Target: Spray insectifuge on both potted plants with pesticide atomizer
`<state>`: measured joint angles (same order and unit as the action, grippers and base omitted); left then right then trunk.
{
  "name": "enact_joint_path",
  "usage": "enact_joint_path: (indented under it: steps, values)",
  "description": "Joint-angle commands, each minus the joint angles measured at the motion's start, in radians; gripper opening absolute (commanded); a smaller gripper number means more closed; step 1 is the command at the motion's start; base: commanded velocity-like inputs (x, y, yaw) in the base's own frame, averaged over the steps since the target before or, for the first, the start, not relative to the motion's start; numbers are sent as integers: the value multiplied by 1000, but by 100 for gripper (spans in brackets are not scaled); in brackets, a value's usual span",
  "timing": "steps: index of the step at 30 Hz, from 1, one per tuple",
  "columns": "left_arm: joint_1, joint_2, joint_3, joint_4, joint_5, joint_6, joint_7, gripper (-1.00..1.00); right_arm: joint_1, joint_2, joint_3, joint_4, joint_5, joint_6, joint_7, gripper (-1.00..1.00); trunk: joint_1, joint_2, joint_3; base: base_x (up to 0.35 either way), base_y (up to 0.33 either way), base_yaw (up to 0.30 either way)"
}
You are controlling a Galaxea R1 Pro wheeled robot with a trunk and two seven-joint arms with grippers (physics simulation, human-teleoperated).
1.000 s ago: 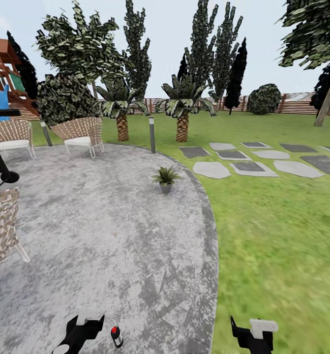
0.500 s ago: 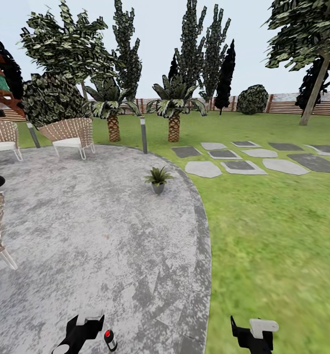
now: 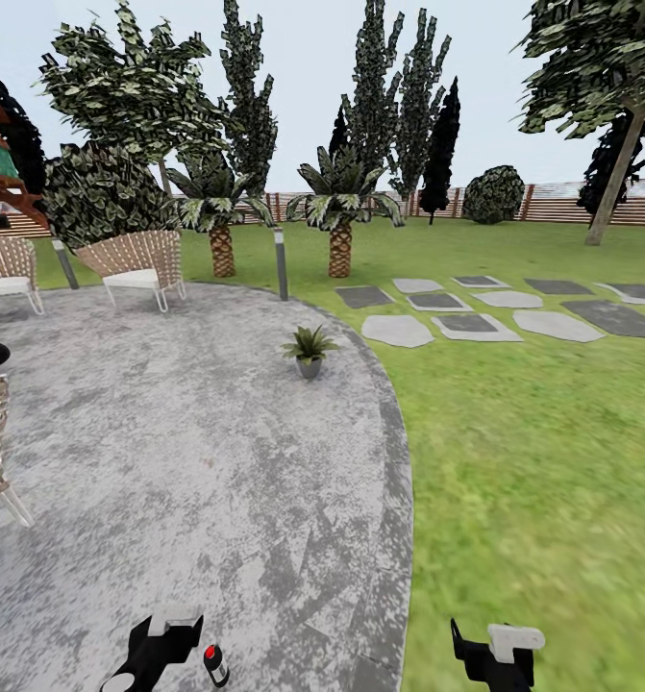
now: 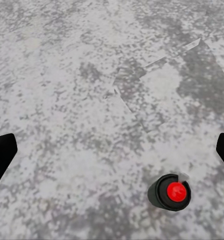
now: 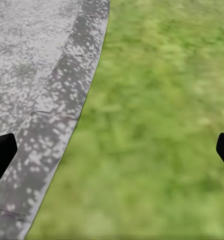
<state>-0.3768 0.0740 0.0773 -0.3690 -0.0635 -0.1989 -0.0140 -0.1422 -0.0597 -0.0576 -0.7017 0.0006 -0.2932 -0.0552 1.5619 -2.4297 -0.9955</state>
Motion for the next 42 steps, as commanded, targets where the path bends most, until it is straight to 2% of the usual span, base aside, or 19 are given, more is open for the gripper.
enact_joint_path:
  steps: [1,10,13,15,17,19,22,25,28,35,42]
  values:
    - [-1,1,6,1,-6,-4,-1,100,0,0,1,1,0,-3,-3,100,0,0,-1,0,0,0]
    - [-1,11,6,1,-7,-4,-3,100,0,0,3,4,7,-3,0,100,0,0,-1,0,47,0]
    - [-5,39,6,1,-8,-2,-38,100,0,-3,5,4,14,-2,1,100,0,0,-1,0,2,0]
    - [-6,63,6,2,-7,-2,-97,100,0,-3,7,4,17,-3,1,100,0,0,-1,0,0,0]
    - [-7,71,7,2,-7,-1,-114,100,0,-3,8,4,18,-3,2,100,0,0,-1,0,0,0]
    - [-7,72,7,2,-8,-2,-119,100,0,-3,8,4,19,-3,2,100,0,0,-1,0,0,0]
    - [-4,70,9,-1,-9,-4,-118,100,0,12,8,-2,19,-2,-2,100,0,0,-1,0,0,0]
    - [-4,70,8,-1,-9,-4,-118,100,0,12,7,-3,19,-3,-2,100,0,0,-1,0,0,0]
    - [-4,70,8,-1,-9,-4,-118,100,0,26,9,1,17,-3,-4,100,0,0,-1,0,0,0]
    - [-6,69,9,-2,-9,-3,-118,100,0,28,10,5,17,-3,-3,100,0,0,-1,0,0,0]
    - [-36,68,11,0,-6,19,-116,100,-19,24,7,-22,14,14,-2,100,0,0,-1,0,0,0]
